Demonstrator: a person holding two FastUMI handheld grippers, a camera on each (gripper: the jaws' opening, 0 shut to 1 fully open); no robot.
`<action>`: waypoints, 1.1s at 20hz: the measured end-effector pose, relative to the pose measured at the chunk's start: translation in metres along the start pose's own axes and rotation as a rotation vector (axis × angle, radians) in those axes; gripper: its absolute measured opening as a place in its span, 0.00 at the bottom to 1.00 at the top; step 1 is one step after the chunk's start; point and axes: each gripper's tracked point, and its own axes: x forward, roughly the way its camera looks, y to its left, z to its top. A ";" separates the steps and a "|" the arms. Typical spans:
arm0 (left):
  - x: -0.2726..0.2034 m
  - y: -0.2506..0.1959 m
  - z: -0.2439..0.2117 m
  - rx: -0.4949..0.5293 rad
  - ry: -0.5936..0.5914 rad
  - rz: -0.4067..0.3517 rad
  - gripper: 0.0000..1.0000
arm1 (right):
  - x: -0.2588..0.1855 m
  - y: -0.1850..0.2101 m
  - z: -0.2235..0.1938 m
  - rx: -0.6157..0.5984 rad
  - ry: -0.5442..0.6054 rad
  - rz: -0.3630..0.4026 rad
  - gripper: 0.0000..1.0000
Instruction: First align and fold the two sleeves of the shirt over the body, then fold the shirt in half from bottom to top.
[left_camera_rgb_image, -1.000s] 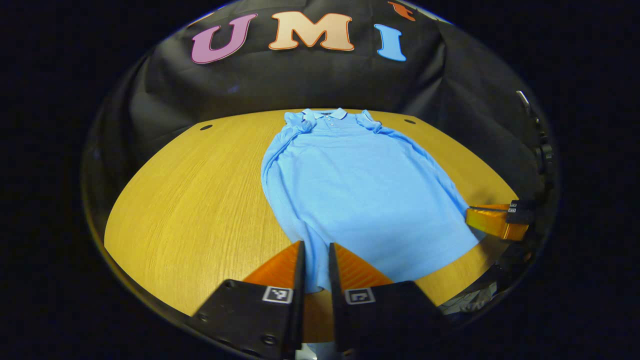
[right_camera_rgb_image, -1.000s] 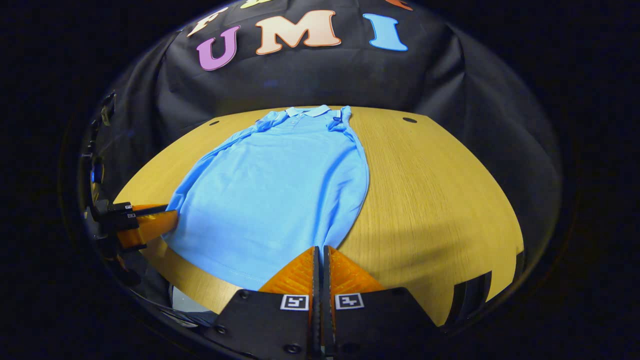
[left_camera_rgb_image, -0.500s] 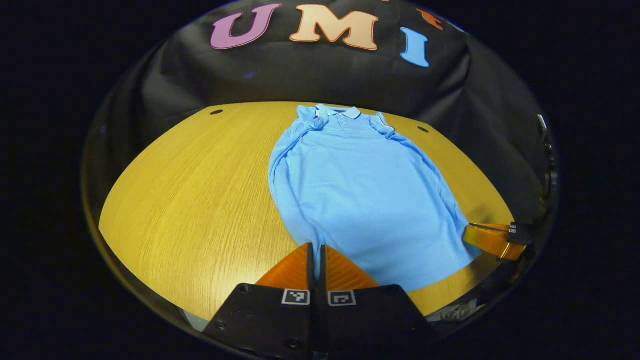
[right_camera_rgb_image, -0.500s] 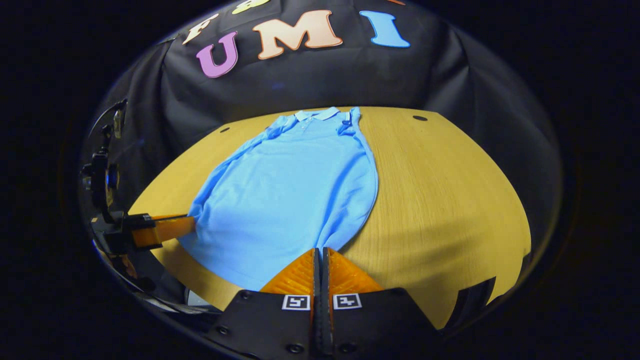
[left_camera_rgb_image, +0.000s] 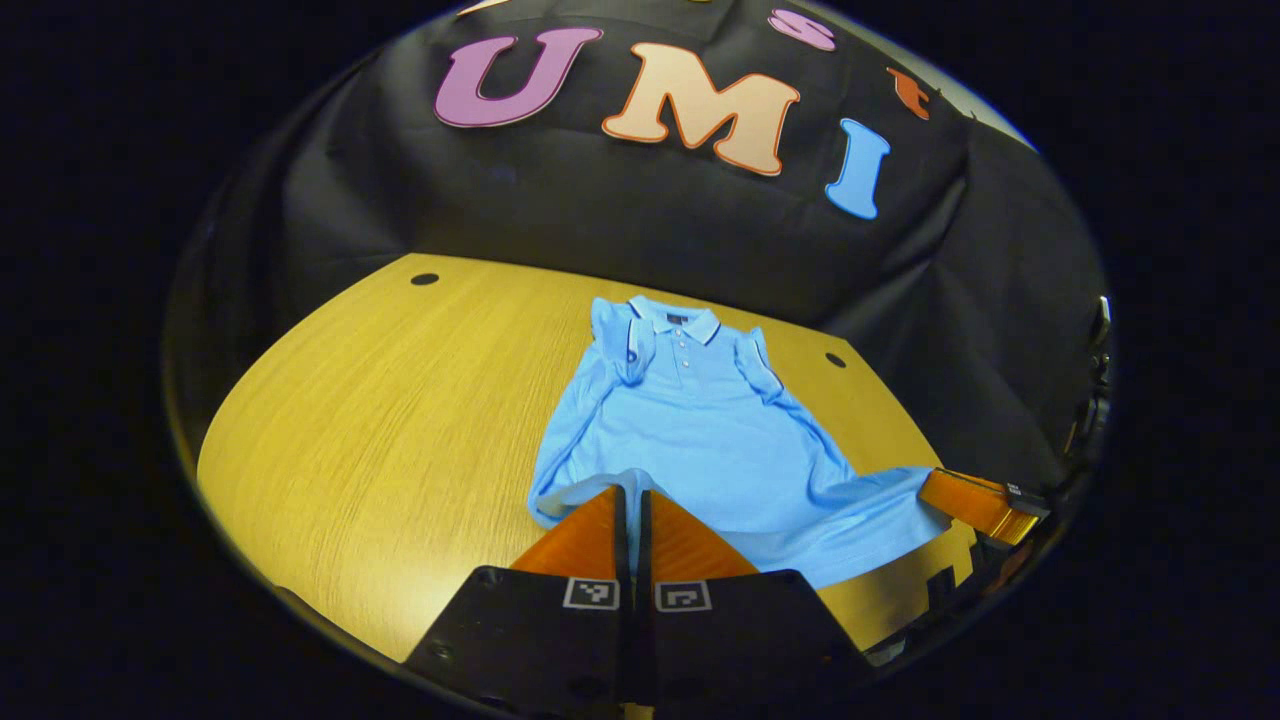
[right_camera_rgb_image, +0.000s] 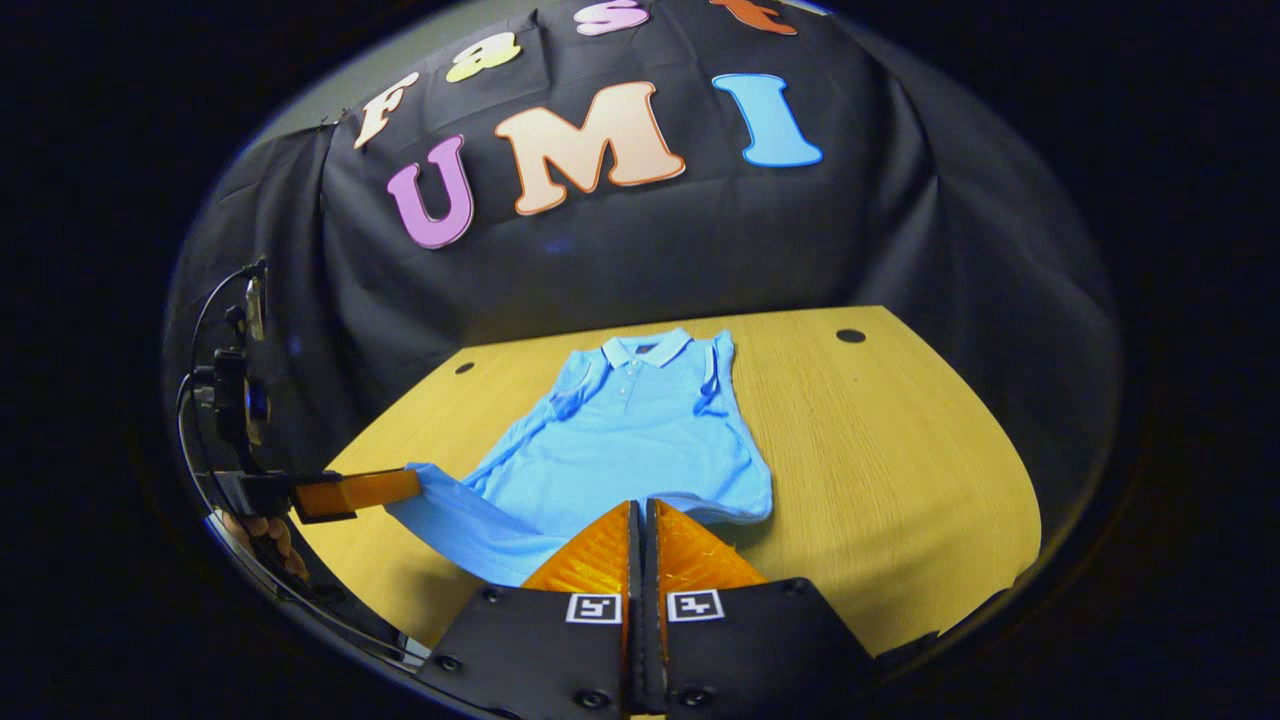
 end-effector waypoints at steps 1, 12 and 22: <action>0.006 0.002 0.014 0.007 -0.016 -0.004 0.00 | 0.008 0.001 0.012 0.003 -0.011 0.001 0.02; 0.093 0.010 0.125 0.065 -0.099 -0.049 0.00 | 0.107 -0.015 0.123 0.011 -0.124 -0.049 0.02; 0.223 0.031 0.196 0.093 -0.138 -0.082 0.00 | 0.246 -0.037 0.173 -0.021 -0.185 -0.111 0.02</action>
